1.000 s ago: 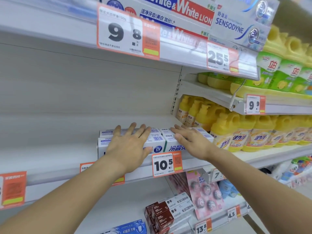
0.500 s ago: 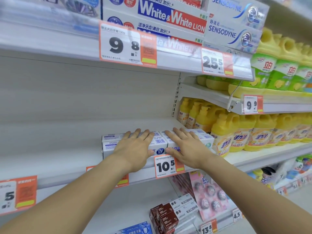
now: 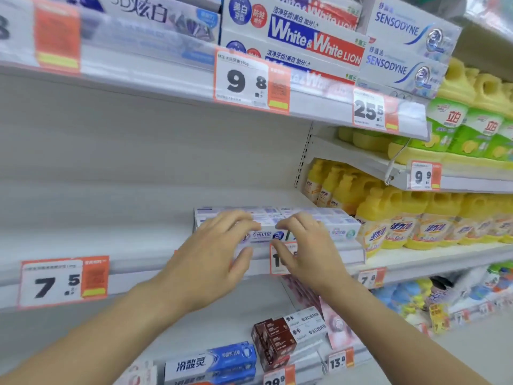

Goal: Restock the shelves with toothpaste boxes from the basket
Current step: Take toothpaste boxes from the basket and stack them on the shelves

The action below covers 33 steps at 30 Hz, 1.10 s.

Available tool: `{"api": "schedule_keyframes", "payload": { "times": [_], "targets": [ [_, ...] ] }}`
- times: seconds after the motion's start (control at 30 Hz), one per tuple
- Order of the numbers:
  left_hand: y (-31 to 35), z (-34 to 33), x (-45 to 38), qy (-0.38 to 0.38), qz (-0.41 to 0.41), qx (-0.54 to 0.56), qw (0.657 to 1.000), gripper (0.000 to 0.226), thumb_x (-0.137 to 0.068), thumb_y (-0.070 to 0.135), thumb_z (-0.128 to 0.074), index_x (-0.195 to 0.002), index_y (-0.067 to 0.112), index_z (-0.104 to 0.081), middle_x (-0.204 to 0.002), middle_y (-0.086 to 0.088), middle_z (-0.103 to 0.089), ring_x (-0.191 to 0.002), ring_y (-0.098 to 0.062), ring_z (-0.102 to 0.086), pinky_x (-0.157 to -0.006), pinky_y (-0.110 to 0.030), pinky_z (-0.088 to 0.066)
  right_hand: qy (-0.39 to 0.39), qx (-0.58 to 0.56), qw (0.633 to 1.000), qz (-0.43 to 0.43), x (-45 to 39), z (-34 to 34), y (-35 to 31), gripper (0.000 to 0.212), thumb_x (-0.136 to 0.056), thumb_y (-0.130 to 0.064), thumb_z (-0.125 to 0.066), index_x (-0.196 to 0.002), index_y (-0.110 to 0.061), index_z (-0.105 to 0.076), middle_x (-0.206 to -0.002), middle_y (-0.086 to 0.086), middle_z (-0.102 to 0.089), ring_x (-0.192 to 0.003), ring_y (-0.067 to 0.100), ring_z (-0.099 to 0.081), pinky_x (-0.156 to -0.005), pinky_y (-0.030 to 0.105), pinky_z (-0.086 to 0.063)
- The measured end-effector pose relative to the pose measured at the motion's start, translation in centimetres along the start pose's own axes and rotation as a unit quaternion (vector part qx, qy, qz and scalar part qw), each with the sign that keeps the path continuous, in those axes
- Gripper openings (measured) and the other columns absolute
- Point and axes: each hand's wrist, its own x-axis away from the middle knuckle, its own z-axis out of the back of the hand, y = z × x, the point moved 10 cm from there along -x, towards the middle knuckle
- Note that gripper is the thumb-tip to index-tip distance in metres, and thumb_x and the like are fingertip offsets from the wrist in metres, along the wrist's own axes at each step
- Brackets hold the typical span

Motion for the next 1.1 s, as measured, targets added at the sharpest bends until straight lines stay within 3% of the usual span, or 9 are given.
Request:
{"api": "schedule_keyframes", "payload": {
  "times": [0.07, 0.13, 0.23, 0.33, 0.47, 0.63, 0.9, 1.03, 1.1],
  "targets": [
    [-0.1, 1.7, 5.6, 0.019, 0.028, 0.06, 0.998, 0.024, -0.094, 0.032, -0.047, -0.113, 0.029, -0.061, -0.11, 0.021, -0.057, -0.099, 0.0, -0.056, -0.087, -0.018, -0.043, -0.044, -0.105, 0.993, -0.01, 1.8, -1.7, -3.8, 0.007, -0.087, -0.023, -0.065, -0.093, -0.021, -0.063, -0.083, -0.01, -0.061, -0.078, 0.011, -0.059, -0.072, 0.036, -0.052],
    [-2.0, 0.6, 11.7, -0.034, 0.111, 0.113, 0.987, 0.013, -0.092, 0.036, -0.049, -0.097, 0.033, -0.061, -0.09, 0.024, -0.059, -0.081, 0.003, -0.057, -0.074, -0.012, -0.043, -0.201, -0.177, 0.963, -0.037, 4.5, -6.4, -7.8, 0.003, -0.086, -0.023, -0.065, -0.089, -0.023, -0.064, -0.076, -0.011, -0.065, -0.072, 0.01, -0.062, -0.072, 0.038, -0.054],
    [-5.9, -5.1, 21.0, -0.222, 0.234, 0.112, 0.94, 0.009, -0.094, 0.033, -0.053, -0.089, 0.032, -0.061, -0.077, 0.02, -0.062, -0.072, -0.004, -0.059, -0.068, -0.024, -0.047, -0.425, -0.202, 0.882, -0.03, 10.4, -14.3, -14.4, 0.016, -0.085, -0.026, -0.074, -0.098, -0.019, -0.069, -0.084, -0.005, -0.07, -0.08, 0.015, -0.066, -0.078, 0.03, -0.053],
    [-8.8, -10.6, 30.6, -0.416, 0.27, 0.023, 0.868, 0.017, -0.097, 0.029, -0.052, -0.103, 0.02, -0.064, -0.101, 0.007, -0.068, -0.09, -0.014, -0.061, -0.077, -0.03, -0.048, -0.547, -0.192, 0.812, -0.061, 17.3, -20.8, -18.7, 0.033, -0.084, -0.026, -0.078, -0.112, -0.013, -0.069, -0.108, 0.006, -0.071, -0.099, 0.022, -0.065, -0.085, 0.027, -0.048],
    [-11.7, -12.3, 40.6, -0.449, 0.362, 0.008, 0.816, 0.042, -0.096, 0.036, -0.056, -0.132, 0.014, -0.057, -0.132, -0.008, -0.058, -0.122, -0.027, -0.055, -0.099, -0.034, -0.045, -0.605, -0.144, 0.777, -0.097, 25.5, -27.0, -20.2, 0.06, -0.083, -0.032, -0.079, -0.134, -0.014, -0.054, -0.133, 0.011, -0.058, -0.118, 0.028, -0.057, -0.097, 0.032, -0.047],
    [-12.3, -13.2, 48.0, -0.481, 0.43, 0.053, 0.762, 0.08, -0.092, 0.043, -0.064, -0.157, 0.026, -0.019, -0.157, -0.005, -0.033, -0.145, -0.025, -0.03, -0.117, -0.039, -0.03, -0.674, -0.172, 0.702, -0.152, 32.1, -29.5, -21.3, 0.095, -0.076, -0.055, -0.08, -0.15, -0.015, -0.034, -0.153, 0.007, -0.043, -0.135, 0.03, -0.048, -0.11, 0.04, -0.042],
    [-13.8, -14.0, 50.0, -0.449, 0.523, 0.14, 0.711, 0.077, -0.084, 0.04, -0.077, -0.146, 0.02, -0.035, -0.133, -0.002, -0.058, -0.116, -0.019, -0.058, -0.101, -0.038, -0.049, -0.696, -0.129, 0.697, -0.116, 33.4, -31.3, -23.0, 0.067, -0.073, -0.055, -0.082, -0.124, -0.018, -0.06, -0.12, 0.002, -0.063, -0.11, 0.024, -0.061, -0.093, 0.035, -0.05],
    [-13.0, -13.8, 49.7, -0.496, 0.5, 0.133, 0.698, 0.098, -0.08, 0.027, -0.083, -0.155, 0.019, -0.019, -0.148, -0.003, -0.048, -0.133, -0.024, -0.047, -0.112, -0.038, -0.04, -0.703, -0.143, 0.688, -0.109, 33.6, -31.4, -23.2, 0.073, -0.069, -0.054, -0.086, -0.127, -0.02, -0.06, -0.125, 0.002, -0.063, -0.115, 0.024, -0.059, -0.099, 0.039, -0.05],
    [-12.8, -13.5, 49.4, -0.503, 0.489, 0.134, 0.701, 0.097, -0.074, 0.019, -0.087, -0.152, 0.021, -0.029, -0.144, 0.0, -0.052, -0.133, -0.021, -0.048, -0.112, -0.036, -0.04, -0.703, -0.153, 0.686, -0.11, 33.4, -31.5, -23.0, 0.08, -0.063, -0.054, -0.089, -0.13, -0.021, -0.059, -0.13, 0.002, -0.059, -0.118, 0.024, -0.057, -0.102, 0.041, -0.049]
  ]
}}
